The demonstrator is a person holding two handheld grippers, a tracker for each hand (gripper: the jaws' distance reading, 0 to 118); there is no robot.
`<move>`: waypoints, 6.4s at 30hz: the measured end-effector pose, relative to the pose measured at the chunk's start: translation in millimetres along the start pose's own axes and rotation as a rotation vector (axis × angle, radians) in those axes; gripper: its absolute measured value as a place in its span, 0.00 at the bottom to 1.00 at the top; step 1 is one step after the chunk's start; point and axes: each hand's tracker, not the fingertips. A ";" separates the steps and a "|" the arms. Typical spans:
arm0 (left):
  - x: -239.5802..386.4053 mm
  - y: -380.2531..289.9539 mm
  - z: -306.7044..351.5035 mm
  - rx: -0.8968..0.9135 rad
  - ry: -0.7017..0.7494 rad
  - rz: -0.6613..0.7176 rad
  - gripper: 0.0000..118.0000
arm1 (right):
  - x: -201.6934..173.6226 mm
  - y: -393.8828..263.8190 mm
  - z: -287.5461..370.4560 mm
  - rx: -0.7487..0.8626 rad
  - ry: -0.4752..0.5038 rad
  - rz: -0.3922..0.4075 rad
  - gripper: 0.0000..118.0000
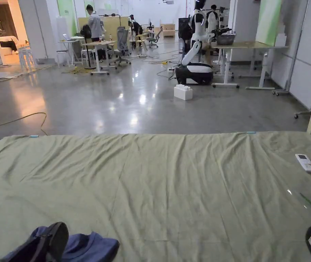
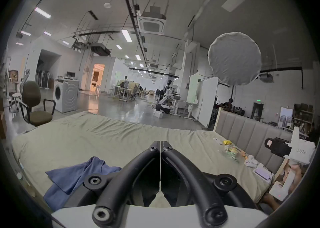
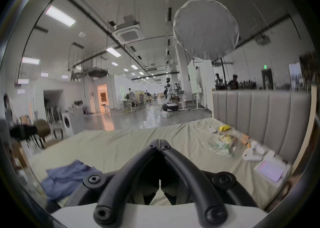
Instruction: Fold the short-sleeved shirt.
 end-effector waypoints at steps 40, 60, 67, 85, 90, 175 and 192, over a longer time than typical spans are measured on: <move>-194.5 -168.5 -212.2 -0.760 0.075 -0.045 0.81 | -24.0 -63.9 -35.2 -0.317 0.083 0.070 0.00; -168.6 -64.5 -249.6 -0.560 0.083 0.020 0.05 | -0.2 -89.7 -15.0 -0.408 0.081 0.054 0.00; -21.3 36.8 -292.2 -0.385 -0.215 -0.137 0.05 | 30.2 -93.2 16.5 -0.381 0.011 -0.046 0.00; 326.2 -258.9 -149.5 -0.907 -0.957 -0.180 0.08 | 81.6 -108.1 84.3 -0.419 -0.158 -0.077 0.00; 269.1 -212.2 -158.0 -0.785 -0.884 -0.043 0.72 | 69.6 -101.1 68.9 -0.387 -0.114 -0.108 0.00; 20.0 -199.2 -379.0 -1.031 -0.057 -0.250 0.06 | 149.0 -196.0 -224.0 -0.944 -0.056 0.008 0.04; -77.9 139.5 -142.4 -0.181 -0.135 0.053 0.05 | 119.7 95.1 -135.5 -0.163 0.078 -0.145 0.04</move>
